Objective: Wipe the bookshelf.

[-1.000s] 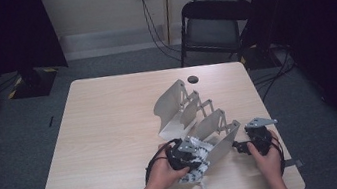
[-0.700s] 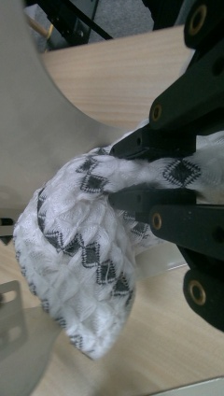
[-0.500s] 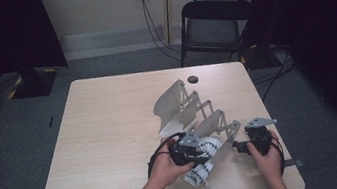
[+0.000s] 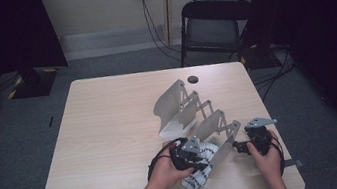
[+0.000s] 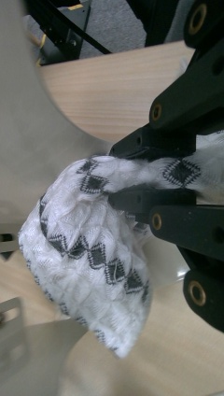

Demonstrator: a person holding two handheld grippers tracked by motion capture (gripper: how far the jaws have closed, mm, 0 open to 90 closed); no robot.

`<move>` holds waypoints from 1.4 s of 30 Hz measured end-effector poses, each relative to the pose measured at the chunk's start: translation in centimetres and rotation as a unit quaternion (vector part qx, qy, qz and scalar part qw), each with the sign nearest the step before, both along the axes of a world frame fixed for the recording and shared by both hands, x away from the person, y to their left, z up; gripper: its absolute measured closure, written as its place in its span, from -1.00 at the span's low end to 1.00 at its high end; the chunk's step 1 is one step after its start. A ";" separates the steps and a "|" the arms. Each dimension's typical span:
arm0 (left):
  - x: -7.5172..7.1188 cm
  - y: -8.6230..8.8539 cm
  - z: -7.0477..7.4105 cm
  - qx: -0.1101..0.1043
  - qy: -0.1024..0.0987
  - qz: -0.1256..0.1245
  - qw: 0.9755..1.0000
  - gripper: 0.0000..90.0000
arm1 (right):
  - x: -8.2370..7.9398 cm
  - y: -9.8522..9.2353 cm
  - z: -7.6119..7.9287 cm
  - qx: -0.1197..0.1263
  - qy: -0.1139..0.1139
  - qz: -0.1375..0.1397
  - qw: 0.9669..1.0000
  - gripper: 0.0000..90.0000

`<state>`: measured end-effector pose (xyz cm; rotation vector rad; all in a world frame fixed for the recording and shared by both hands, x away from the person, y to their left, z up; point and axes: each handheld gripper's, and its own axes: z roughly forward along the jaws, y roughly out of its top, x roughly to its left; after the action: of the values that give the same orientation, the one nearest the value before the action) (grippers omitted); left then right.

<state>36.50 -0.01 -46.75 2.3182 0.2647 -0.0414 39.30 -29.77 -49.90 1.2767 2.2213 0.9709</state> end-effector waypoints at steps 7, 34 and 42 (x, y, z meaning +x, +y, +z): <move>0.0 0.5 -0.4 0.010 0.000 0.003 1.000 0.69 | 0.0 0.0 0.0 0.000 0.000 0.000 1.000 -0.67; 1.8 -0.4 -1.4 0.035 0.000 0.110 0.993 -0.59 | 0.0 0.1 0.0 0.001 0.001 0.000 1.000 -0.67; 0.8 -1.4 -1.3 0.047 -0.018 0.060 0.997 -0.09 | 0.1 0.1 0.0 0.001 0.000 0.001 1.000 -0.67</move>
<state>37.30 -1.38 -48.06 2.3893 0.3945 0.0730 39.38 -29.67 -49.90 1.2746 2.2237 0.9732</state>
